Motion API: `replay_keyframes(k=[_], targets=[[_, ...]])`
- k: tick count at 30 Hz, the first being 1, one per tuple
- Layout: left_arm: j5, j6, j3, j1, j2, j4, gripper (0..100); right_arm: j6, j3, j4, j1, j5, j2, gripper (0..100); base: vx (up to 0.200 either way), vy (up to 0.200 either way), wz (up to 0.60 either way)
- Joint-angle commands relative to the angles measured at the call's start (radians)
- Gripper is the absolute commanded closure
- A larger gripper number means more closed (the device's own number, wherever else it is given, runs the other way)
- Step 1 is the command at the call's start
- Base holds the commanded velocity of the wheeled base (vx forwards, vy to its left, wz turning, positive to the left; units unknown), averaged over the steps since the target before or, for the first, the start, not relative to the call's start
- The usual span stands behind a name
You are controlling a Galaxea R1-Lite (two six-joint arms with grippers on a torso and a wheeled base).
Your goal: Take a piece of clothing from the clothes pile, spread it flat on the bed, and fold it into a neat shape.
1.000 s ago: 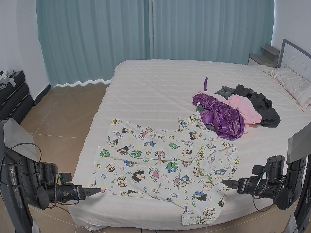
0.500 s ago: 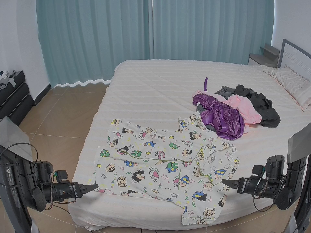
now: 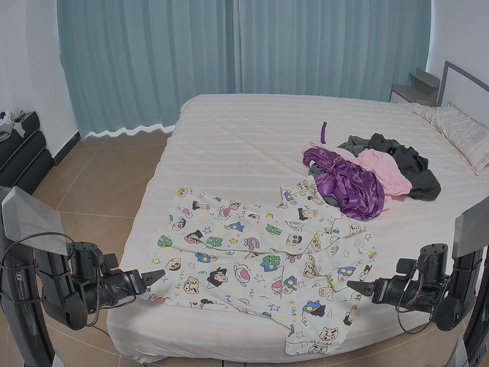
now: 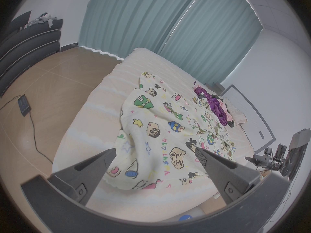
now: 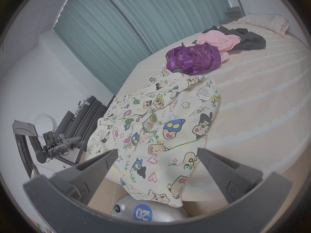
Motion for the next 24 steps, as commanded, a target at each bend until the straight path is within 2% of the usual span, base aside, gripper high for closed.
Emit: replay_keyframes(k=[1,7,24], targets=[[0.003,0.005,-0.035,-0.022,0.021,0.004,0,0.000,0.018,-0.001,0.002,0.000,-0.007,0,0.000,0.000,0.00],[0.004,0.005,-0.087,-0.022,0.095,0.000,0,0.000,0.018,-0.001,0.002,0.000,-0.007,0,0.000,0.000,0.00],[-0.010,0.009,-0.076,-0.053,0.199,-0.039,0,0.020,0.018,0.001,0.018,0.001,0.004,0,0.000,0.000,0.00]])
